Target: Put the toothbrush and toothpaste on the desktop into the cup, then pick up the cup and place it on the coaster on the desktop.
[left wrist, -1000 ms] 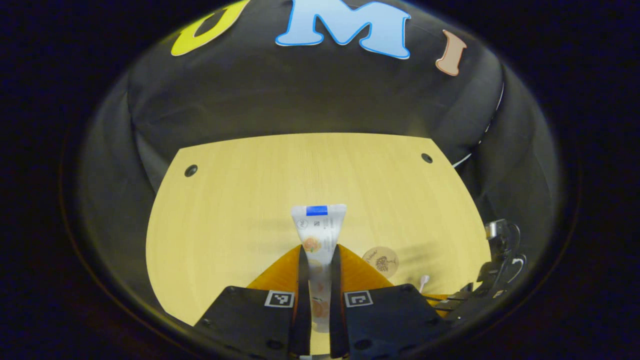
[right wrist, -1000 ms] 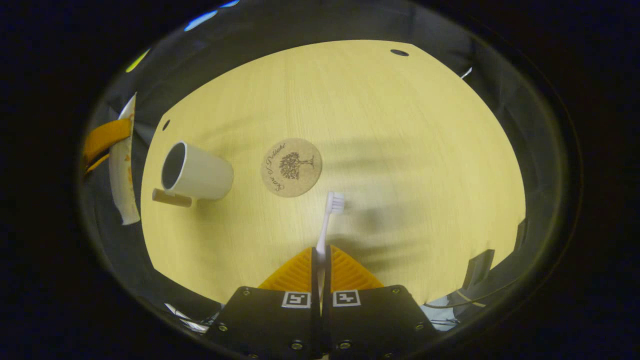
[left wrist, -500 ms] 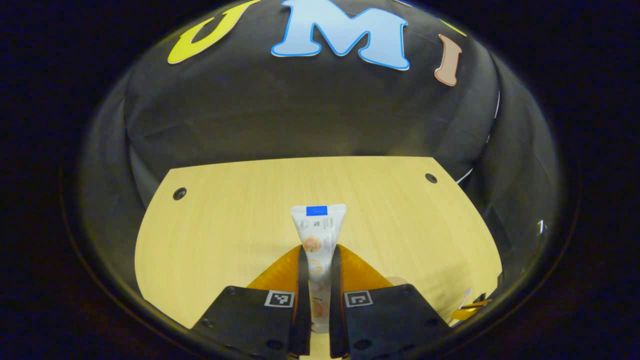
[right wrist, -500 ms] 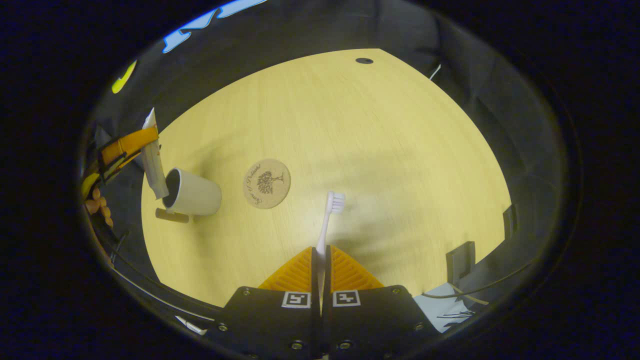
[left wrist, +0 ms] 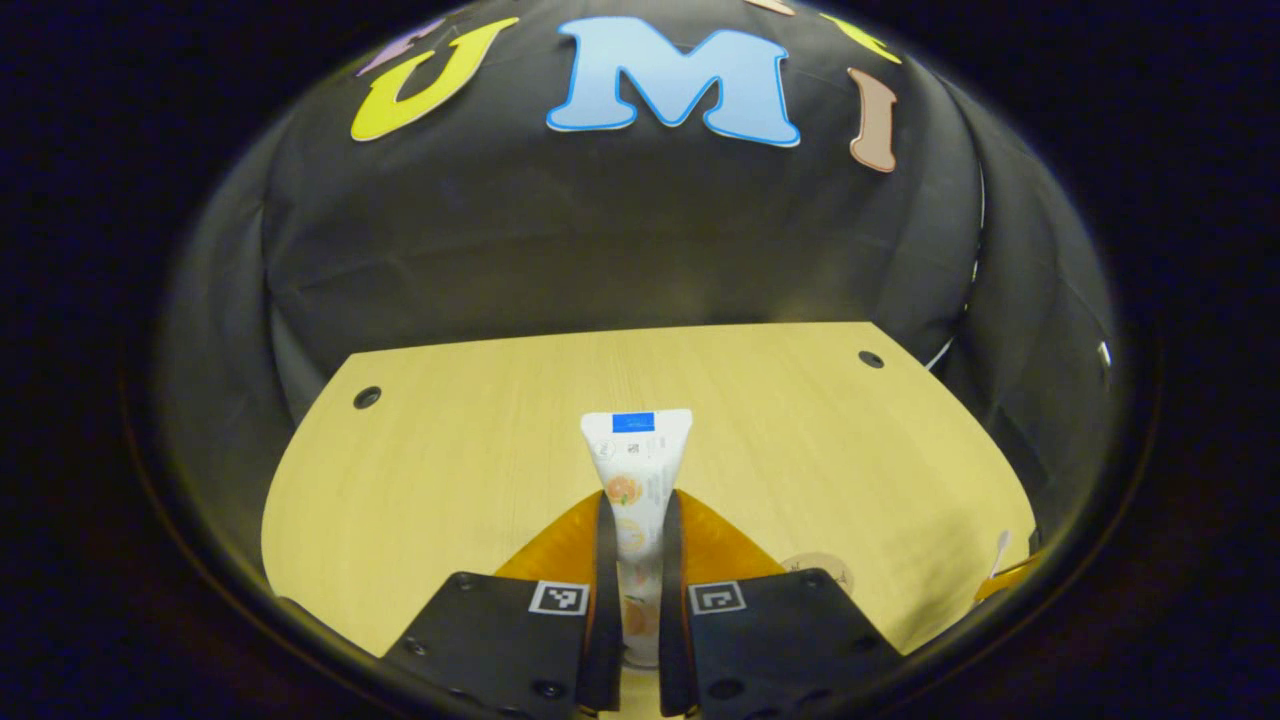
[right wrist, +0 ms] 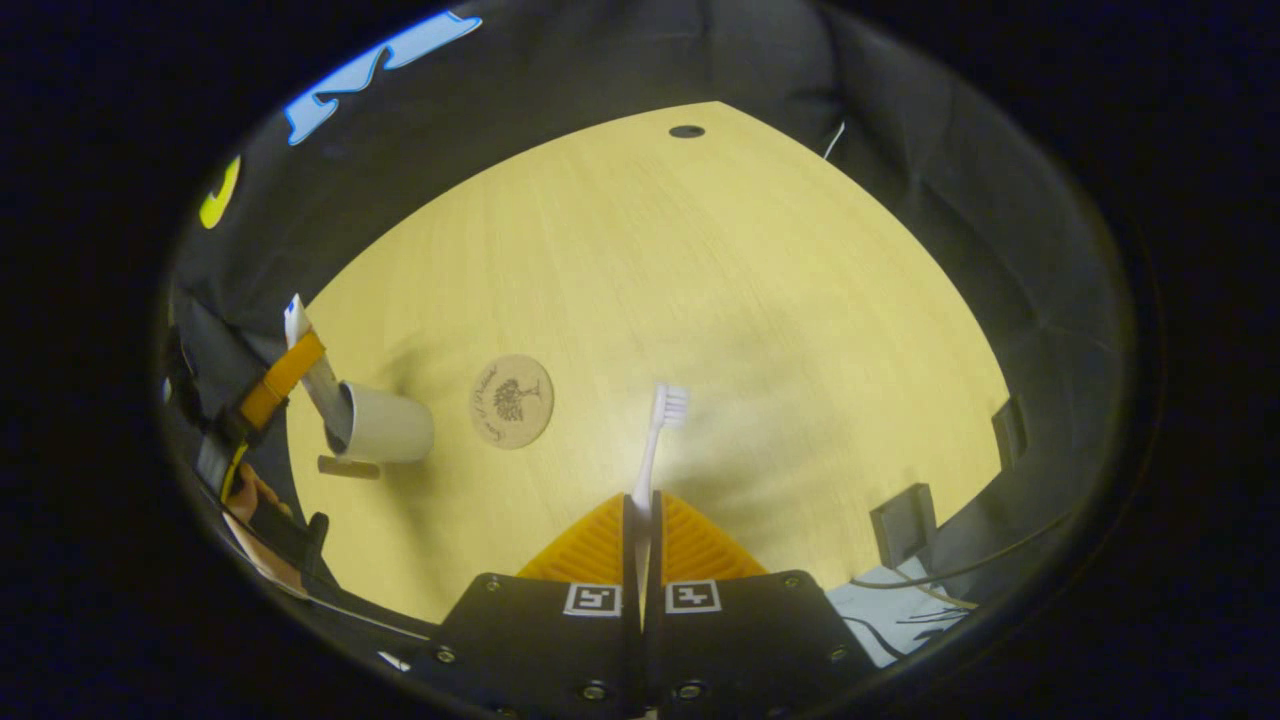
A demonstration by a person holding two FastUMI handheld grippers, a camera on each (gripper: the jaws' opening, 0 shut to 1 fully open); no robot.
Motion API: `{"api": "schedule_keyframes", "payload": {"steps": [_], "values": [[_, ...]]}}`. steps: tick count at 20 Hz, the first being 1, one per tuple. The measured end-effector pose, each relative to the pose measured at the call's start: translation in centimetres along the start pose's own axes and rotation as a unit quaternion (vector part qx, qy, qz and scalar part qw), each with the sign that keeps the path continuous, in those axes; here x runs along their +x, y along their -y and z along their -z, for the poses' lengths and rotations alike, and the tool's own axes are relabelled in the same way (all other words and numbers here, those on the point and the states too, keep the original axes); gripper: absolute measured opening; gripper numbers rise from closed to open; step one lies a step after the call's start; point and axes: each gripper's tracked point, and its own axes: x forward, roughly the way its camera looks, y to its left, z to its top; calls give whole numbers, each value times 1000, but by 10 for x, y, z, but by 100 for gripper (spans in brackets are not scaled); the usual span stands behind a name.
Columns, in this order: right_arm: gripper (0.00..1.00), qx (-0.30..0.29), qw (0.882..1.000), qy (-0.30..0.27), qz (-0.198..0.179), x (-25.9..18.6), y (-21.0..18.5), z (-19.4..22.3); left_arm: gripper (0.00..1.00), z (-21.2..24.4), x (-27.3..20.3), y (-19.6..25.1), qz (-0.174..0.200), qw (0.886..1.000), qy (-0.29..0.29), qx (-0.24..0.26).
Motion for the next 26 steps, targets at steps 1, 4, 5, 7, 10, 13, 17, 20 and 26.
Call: {"api": "schedule_keyframes", "payload": {"steps": [1, 4, 5, 7, 10, 13, 17, 20, 26], "values": [[2, -2, 1000, 1, -1, -1, -1, -1, 24, 1, -1, 2, 4, 1000, 5, 4], [2, -7, 1000, 4, -7, -2, -7, -4, 42, 9, -1, 5, 8, 1000, 0, 2], [2, -8, 1000, 4, -9, -3, -8, -5, 49, 13, -2, 5, 10, 1000, -3, -1], [2, -12, 1000, 5, -12, -3, -10, -5, 71, 15, -7, 6, 11, 1000, -3, -1], [2, -16, 1000, 10, -20, -5, -17, -10, 71, 17, -13, 6, 13, 1000, -3, 7], [2, -23, 999, 20, -31, -8, -29, -19, 70, 18, -24, 4, 10, 1000, 1, 7], [2, -35, 997, 41, -51, -14, -54, -39, 71, 18, -43, 0, 6, 1000, 7, 8], [2, -48, 995, 55, -69, -18, -81, -55, 71, 15, -57, -8, 0, 1000, 17, 19], [2, -73, 988, 82, -107, -23, -147, -78, 70, 11, -93, -34, -22, 999, 32, 17]]}}
